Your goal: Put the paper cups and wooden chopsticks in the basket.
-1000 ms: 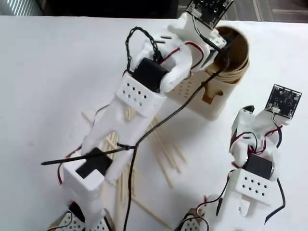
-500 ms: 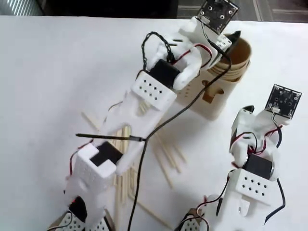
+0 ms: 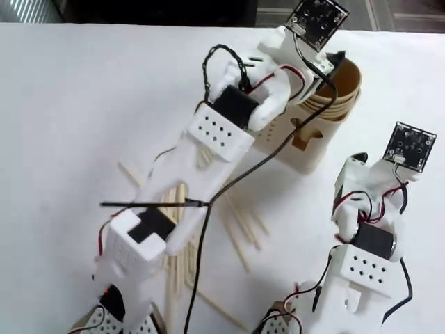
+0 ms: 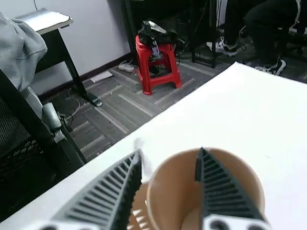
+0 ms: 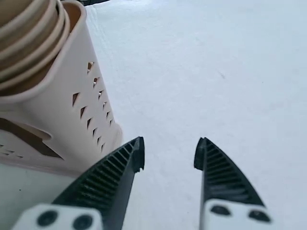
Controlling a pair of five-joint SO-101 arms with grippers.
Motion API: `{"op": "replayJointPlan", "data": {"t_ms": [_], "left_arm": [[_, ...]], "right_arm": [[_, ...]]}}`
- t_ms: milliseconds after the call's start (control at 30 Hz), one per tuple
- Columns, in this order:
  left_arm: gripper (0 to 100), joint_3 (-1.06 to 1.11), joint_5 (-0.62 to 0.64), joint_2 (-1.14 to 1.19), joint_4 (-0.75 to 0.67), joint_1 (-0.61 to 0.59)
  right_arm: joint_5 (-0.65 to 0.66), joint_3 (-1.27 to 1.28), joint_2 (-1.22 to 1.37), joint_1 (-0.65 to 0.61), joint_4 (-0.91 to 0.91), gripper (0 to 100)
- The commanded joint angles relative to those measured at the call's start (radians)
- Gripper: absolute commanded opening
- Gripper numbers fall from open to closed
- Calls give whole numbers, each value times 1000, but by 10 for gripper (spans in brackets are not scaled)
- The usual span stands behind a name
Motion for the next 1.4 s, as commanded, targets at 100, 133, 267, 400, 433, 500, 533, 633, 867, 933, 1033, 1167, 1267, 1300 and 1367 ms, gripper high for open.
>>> {"op": "replayJointPlan", "data": {"t_ms": [100,133,267,400,433,500,533,633,867,933,1033,1167,1267,1300,1367], "left_arm": [[188,12,-3,-41,147,4],[188,31,-2,-27,147,4],[188,60,-2,56,124,18],[188,54,-2,76,75,22],[188,40,-2,68,75,24],[188,3,-2,50,92,25],[188,-28,-2,36,110,25],[188,-135,-2,-5,193,18],[188,-404,-9,-87,465,-94],[188,-480,-11,-107,543,-140],[188,-605,-11,-140,666,-213],[187,-749,-89,-191,864,-291],[163,-747,-129,-226,916,-384],[143,-723,-129,-242,914,-444],[120,-666,-129,-265,913,-532]], "right_arm": [[8,-11,-16,-8,-18,180],[8,-11,-16,-8,-18,180],[8,-11,-16,-8,-18,180],[8,-11,-16,-7,-18,180],[8,-11,-16,-7,-18,180],[8,-11,-16,-5,-18,180],[8,-11,-16,-5,-18,180],[8,-11,-16,-5,-18,180],[8,-15,-16,-8,-18,180],[8,-18,-16,-7,-18,180],[9,-41,-16,-8,-4,180],[40,-106,-16,-12,85,180],[92,-192,-16,-45,196,180],[103,-219,-16,-67,231,180],[147,-284,-16,-120,305,179]]}}
